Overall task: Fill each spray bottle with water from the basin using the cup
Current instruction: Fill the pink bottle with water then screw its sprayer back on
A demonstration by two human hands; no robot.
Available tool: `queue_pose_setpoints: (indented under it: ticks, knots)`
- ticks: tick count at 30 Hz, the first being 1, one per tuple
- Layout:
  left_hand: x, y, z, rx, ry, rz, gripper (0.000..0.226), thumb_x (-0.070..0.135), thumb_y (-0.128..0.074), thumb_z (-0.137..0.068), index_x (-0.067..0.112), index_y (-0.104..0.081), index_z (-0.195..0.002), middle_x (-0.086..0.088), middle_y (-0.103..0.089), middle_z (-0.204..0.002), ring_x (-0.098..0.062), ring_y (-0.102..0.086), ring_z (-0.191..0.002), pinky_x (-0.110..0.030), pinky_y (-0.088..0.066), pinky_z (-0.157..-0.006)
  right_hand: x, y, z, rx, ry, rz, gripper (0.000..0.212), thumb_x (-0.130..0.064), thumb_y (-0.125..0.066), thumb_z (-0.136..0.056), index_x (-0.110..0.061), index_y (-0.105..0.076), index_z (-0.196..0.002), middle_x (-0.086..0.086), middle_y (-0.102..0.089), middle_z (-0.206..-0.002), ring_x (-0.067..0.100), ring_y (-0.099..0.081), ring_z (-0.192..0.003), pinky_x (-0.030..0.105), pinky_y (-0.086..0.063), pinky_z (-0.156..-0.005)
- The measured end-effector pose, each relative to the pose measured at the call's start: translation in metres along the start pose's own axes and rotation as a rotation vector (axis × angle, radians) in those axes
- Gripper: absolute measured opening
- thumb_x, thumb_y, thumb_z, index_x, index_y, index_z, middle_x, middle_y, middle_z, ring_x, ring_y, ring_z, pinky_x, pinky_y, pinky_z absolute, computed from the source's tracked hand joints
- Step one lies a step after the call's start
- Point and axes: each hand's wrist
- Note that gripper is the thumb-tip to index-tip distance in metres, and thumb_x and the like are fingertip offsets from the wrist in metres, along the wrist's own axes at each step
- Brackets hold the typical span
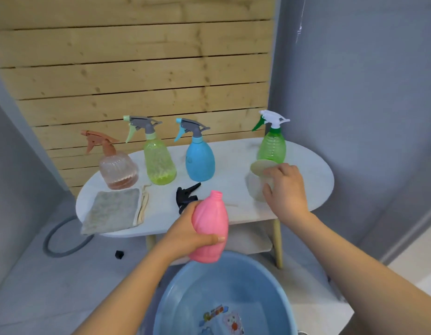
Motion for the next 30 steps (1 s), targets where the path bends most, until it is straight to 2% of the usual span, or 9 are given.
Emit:
queue_pose_setpoints:
  ticks: [3,5,9,12,16,19,24,28,30]
  knots:
    - [0.009,-0.013,-0.006,0.016,-0.024,0.0,0.081,0.021,-0.087,-0.063,0.039,-0.035,-0.123,0.019,-0.05,-0.116,-0.003,-0.053,-0.103,-0.019,-0.046,-0.074,0.017,0.008,0.003,-0.117,-0.178,0.17,0.044,-0.018,-0.054,-0.088,-0.005,-0.048,-0.129,0.016,-0.052,-0.122,0.036,-0.043,-0.113,0.038,-0.032,-0.093]
    - [0.012,-0.018,-0.009,0.016,-0.04,0.006,0.082,0.023,-0.088,-0.062,0.039,-0.036,-0.123,0.02,-0.051,-0.116,-0.003,-0.053,-0.105,-0.019,-0.045,-0.075,0.025,0.008,0.006,-0.198,-0.28,0.129,0.042,-0.022,-0.048,-0.094,-0.007,-0.043,-0.132,0.014,-0.049,-0.128,0.033,-0.043,-0.117,0.037,-0.033,-0.095]
    - [0.013,-0.023,-0.013,0.022,-0.043,0.005,0.086,0.03,-0.088,-0.057,0.039,-0.036,-0.125,0.019,-0.051,-0.117,-0.008,-0.054,-0.107,-0.025,-0.046,-0.08,0.036,0.008,0.004,-0.26,-0.384,-0.002,0.031,-0.027,-0.046,-0.096,-0.007,-0.053,-0.118,0.015,-0.057,-0.117,0.034,-0.051,-0.109,0.036,-0.04,-0.084]
    - [0.017,-0.024,-0.011,0.025,-0.052,-0.002,0.085,0.029,-0.089,-0.059,0.039,-0.036,-0.125,0.019,-0.051,-0.116,-0.006,-0.053,-0.105,-0.023,-0.046,-0.077,0.038,0.011,0.002,-0.297,-0.447,-0.056,0.03,-0.028,-0.043,-0.097,-0.004,-0.058,-0.105,0.016,-0.061,-0.102,0.033,-0.053,-0.092,0.032,-0.037,-0.069]
    - [0.019,-0.02,-0.005,0.033,-0.051,0.005,0.083,0.029,-0.089,-0.059,0.039,-0.037,-0.123,0.02,-0.052,-0.114,-0.003,-0.054,-0.103,-0.026,-0.048,-0.08,0.034,0.012,0.001,-0.281,-0.52,-0.155,0.029,-0.027,-0.043,-0.095,-0.005,-0.06,-0.091,0.013,-0.06,-0.09,0.031,-0.049,-0.08,0.031,-0.037,-0.064]
    - [0.018,-0.01,0.004,0.029,-0.04,0.018,0.09,0.043,-0.086,-0.045,0.04,-0.037,-0.121,0.018,-0.053,-0.115,-0.004,-0.056,-0.103,-0.025,-0.049,-0.078,0.027,0.017,-0.001,-0.259,-0.489,-0.205,0.024,-0.022,-0.046,-0.091,-0.007,-0.063,-0.086,0.012,-0.065,-0.089,0.032,-0.056,-0.083,0.033,-0.041,-0.064]
    - [0.018,0.016,0.029,-0.027,-0.015,0.022,0.092,0.038,-0.084,-0.043,0.04,-0.036,-0.121,0.014,-0.054,-0.115,-0.004,-0.057,-0.1,-0.02,-0.049,-0.07,0.012,0.035,0.006,-0.372,-0.318,-0.329,0.015,-0.022,-0.053,-0.091,-0.015,-0.063,-0.08,0.01,-0.069,-0.087,0.026,-0.06,-0.087,0.026,-0.041,-0.062]
    - [0.022,0.044,0.048,-0.101,0.003,0.01,0.079,0.022,-0.087,-0.055,0.039,-0.04,-0.116,0.01,-0.057,-0.109,-0.008,-0.059,-0.092,-0.012,-0.048,-0.057,0.003,0.052,0.016,-0.531,-0.192,-0.401,0.016,-0.021,-0.055,-0.092,-0.013,-0.065,-0.082,0.002,-0.066,-0.065,0.015,-0.059,-0.071,0.021,-0.042,-0.061]
    - [0.013,0.058,0.055,-0.175,0.041,0.057,0.084,0.027,-0.086,-0.046,0.04,-0.042,-0.117,0.006,-0.059,-0.112,-0.006,-0.062,-0.094,-0.016,-0.051,-0.063,-0.002,0.055,0.02,-0.629,-0.124,-0.387,0.017,-0.022,-0.055,-0.093,-0.015,-0.066,-0.08,-0.002,-0.062,-0.061,0.011,-0.056,-0.062,0.019,-0.04,-0.058]
Point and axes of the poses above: each hand's wrist, its own z-axis away from the middle knuckle, its own y-axis out of the back of the hand, x = y × z
